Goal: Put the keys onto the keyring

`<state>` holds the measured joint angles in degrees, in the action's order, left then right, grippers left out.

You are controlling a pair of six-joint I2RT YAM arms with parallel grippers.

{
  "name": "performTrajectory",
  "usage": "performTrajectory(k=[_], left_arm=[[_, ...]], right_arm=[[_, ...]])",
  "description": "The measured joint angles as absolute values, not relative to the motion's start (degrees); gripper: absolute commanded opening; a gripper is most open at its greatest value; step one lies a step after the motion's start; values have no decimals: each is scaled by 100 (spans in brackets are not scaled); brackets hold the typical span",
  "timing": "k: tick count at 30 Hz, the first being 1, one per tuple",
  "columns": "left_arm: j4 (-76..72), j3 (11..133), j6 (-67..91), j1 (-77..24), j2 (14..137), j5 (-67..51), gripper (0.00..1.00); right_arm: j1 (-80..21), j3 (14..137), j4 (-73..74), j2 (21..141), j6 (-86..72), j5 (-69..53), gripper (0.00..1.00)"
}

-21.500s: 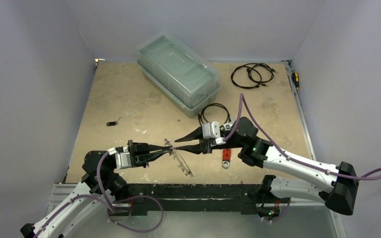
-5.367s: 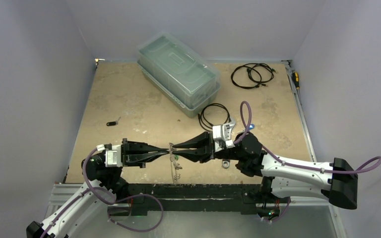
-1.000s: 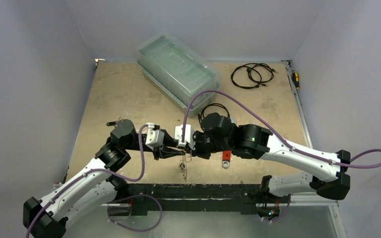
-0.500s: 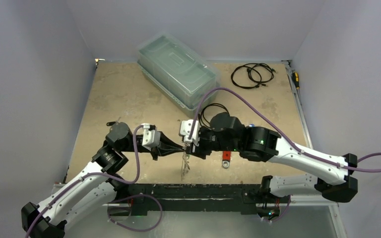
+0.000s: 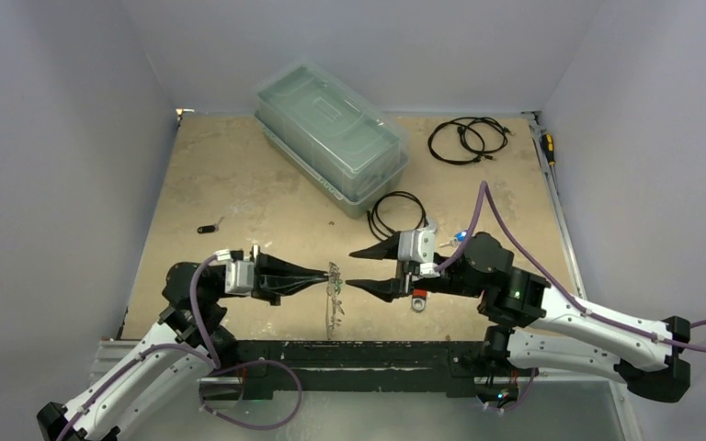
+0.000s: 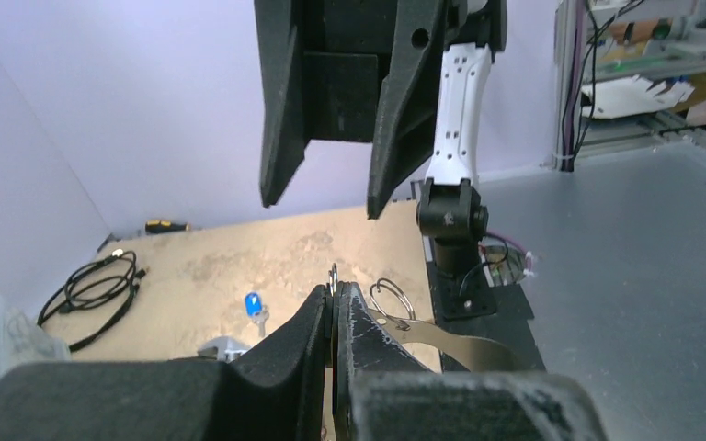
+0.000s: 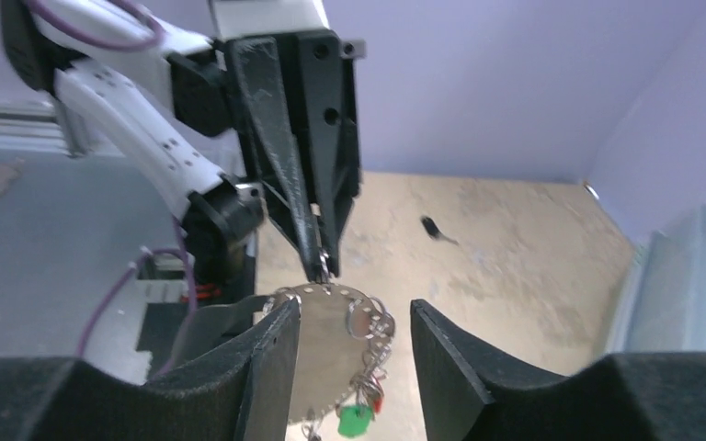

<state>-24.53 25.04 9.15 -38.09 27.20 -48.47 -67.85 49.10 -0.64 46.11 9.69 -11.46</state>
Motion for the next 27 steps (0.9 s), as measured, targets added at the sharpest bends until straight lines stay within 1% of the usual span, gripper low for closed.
performTrajectory(k=[3,7,14,27], left_arm=[[-3037,2320,1286,-3809,2626,-4821,0],[-3791,2137,1721,-3809,2606,-4823,0],[-4639,1964,2211,-3809,2604,-4845,0],[-5107,1894,2488,-3809,2602,-4934,0]], right_arm=[[-6779,4821,-423,4635,843,-1529,45],[-6779,4821,-840,4729,720,-1984,38],[-6779,4821,-1098,5063,642,-2515,31],[-6779,4821,-1459,5304,593,-2683,28]])
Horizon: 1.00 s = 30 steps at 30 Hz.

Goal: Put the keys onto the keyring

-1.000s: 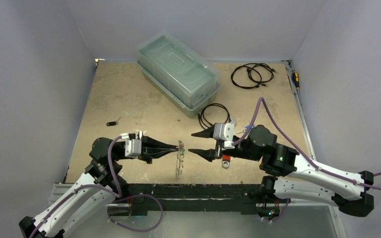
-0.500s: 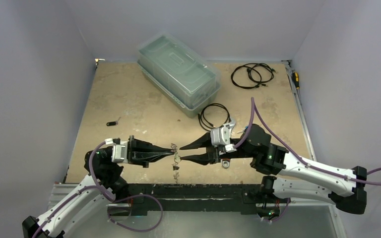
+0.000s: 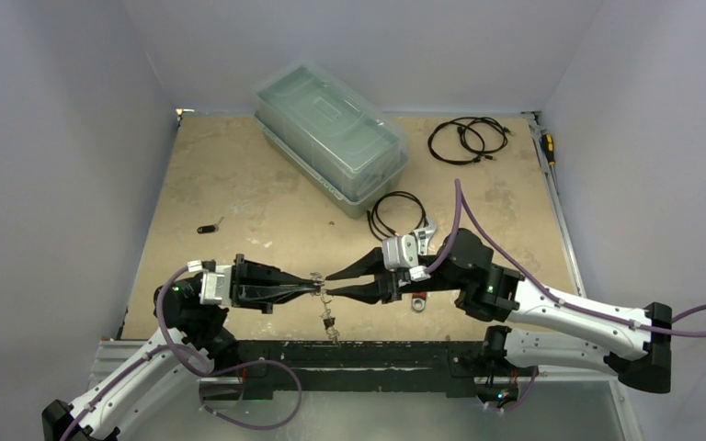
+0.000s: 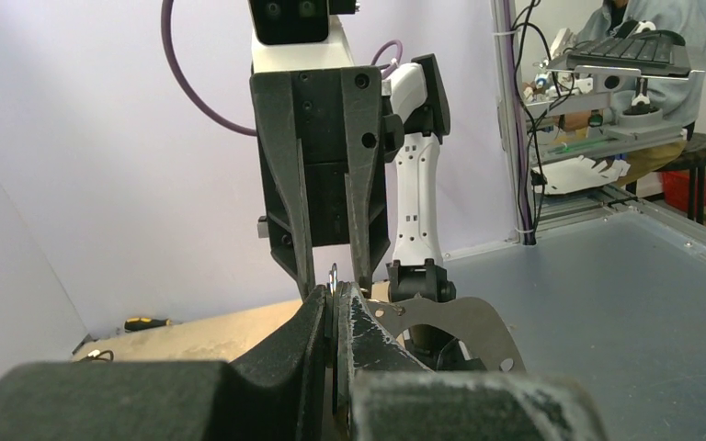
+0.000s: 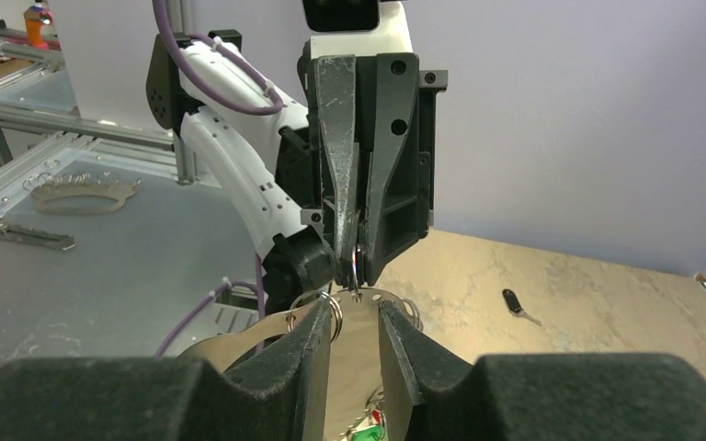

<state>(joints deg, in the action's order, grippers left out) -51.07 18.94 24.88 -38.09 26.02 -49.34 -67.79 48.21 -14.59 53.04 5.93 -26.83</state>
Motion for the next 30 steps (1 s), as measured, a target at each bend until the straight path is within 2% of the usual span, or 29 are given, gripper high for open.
performTrajectory(k=[10,16,30], left_arm=[[-5162,1885,2497,-3809,2602,-4954,0],[-5135,1885,2493,-3809,2571,-4954,0],[-5092,1885,2491,-3809,2499,-4954,0]], right_arm=[[-6781,4821,-1551,5433,558,-2685,25],[-6779,4821,-1551,5367,565,-2635,30],[-6779,4821,-1376,5043,781,-2440,29]])
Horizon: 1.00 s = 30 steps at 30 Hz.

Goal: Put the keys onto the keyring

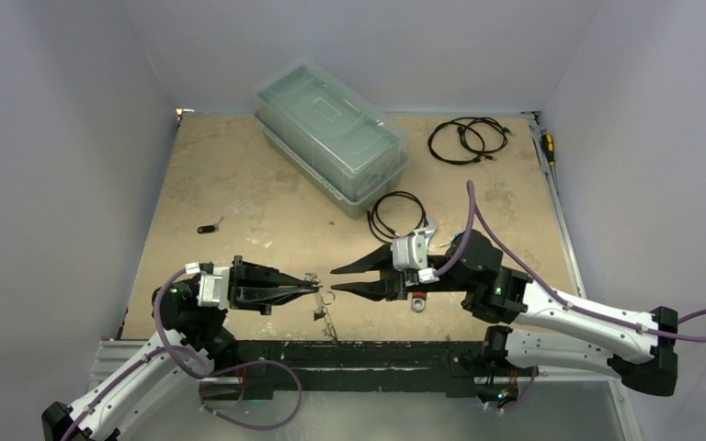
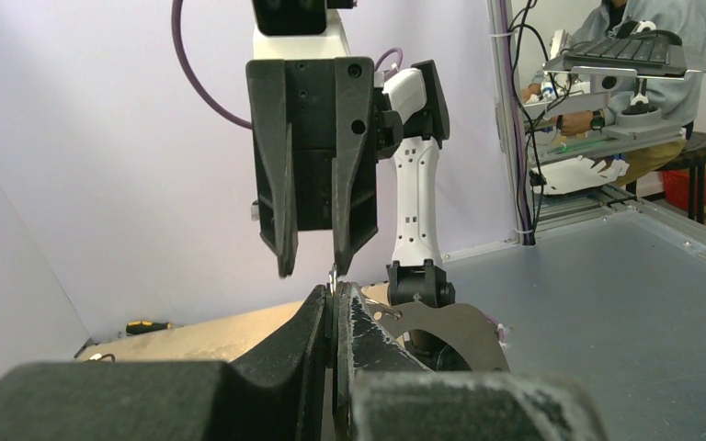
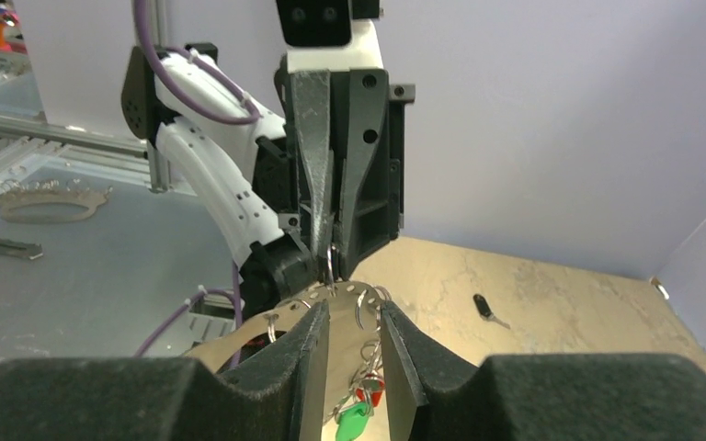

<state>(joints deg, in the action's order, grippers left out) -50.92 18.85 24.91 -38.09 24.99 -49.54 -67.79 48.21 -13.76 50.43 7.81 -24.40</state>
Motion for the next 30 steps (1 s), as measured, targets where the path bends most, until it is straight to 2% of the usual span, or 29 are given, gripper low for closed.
performTrajectory(k=[15,30], left_arm=[[-5096,1885,2495,-3809,2499,-4954,0],[-5089,1885,2491,-3809,2499,-4945,0]], right_arm=[[-6779,4873,-1326,5531,1015,-2307,29],[-6779,5076,-1273,5583,1026,-2792,29]])
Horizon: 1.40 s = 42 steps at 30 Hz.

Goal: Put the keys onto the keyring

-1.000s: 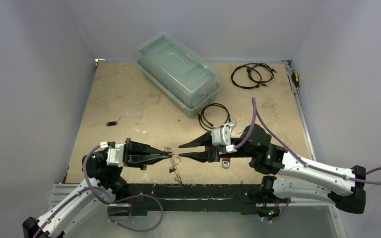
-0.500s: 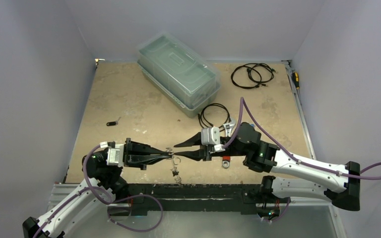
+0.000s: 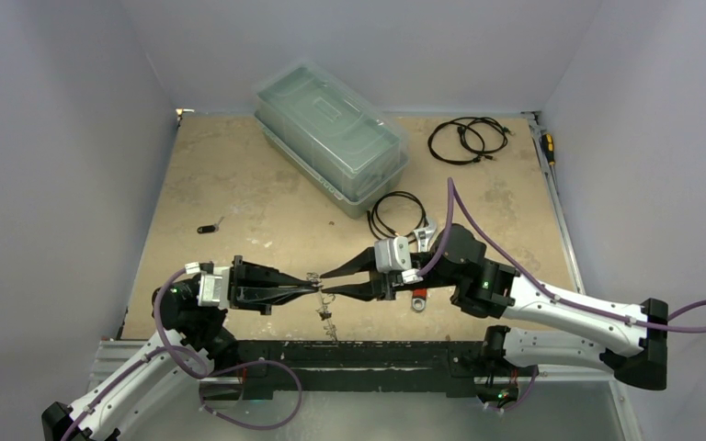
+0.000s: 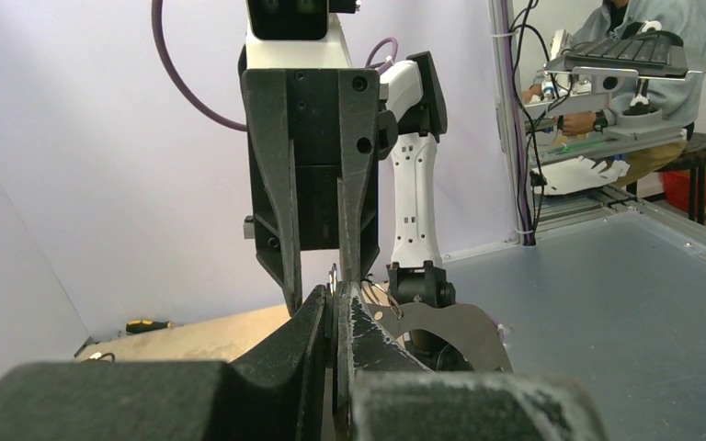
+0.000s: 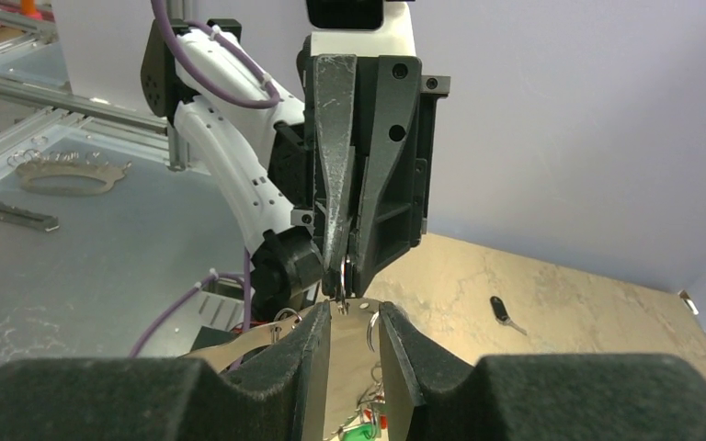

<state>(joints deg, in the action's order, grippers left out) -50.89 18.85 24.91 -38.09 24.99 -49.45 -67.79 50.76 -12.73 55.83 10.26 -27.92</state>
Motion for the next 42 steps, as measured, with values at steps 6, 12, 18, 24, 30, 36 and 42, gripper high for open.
performTrajectory(k=[6,12,18,24,30,36,42], left_arm=[[-5006,1885,2491,-3809,2482,-4923,0],[-4998,1885,2491,-3806,2477,-4923,0],[-4993,1885,2491,-3806,2469,-4917,0],[-4995,1885,2493,-3806,2456,-4893,0],[-5011,1885,2495,-3806,2456,-4873,0],[-5013,1883,2495,-3806,2456,-4853,0],[-4921,1885,2449,-3806,2405,-4825,44]], right_arm=[[-6779,5120,-1260,5631,1013,-2899,26],[-6779,5144,-1260,5739,1011,-2954,24],[-6779,5144,-1264,5747,1009,-2952,20],[-6779,5144,-1278,5747,1009,-2950,18],[-6779,5144,-1291,5749,1009,-2945,10],[-6779,5144,-1319,5774,1022,-2934,0],[-6781,5144,-1319,5769,1103,-2864,0]])
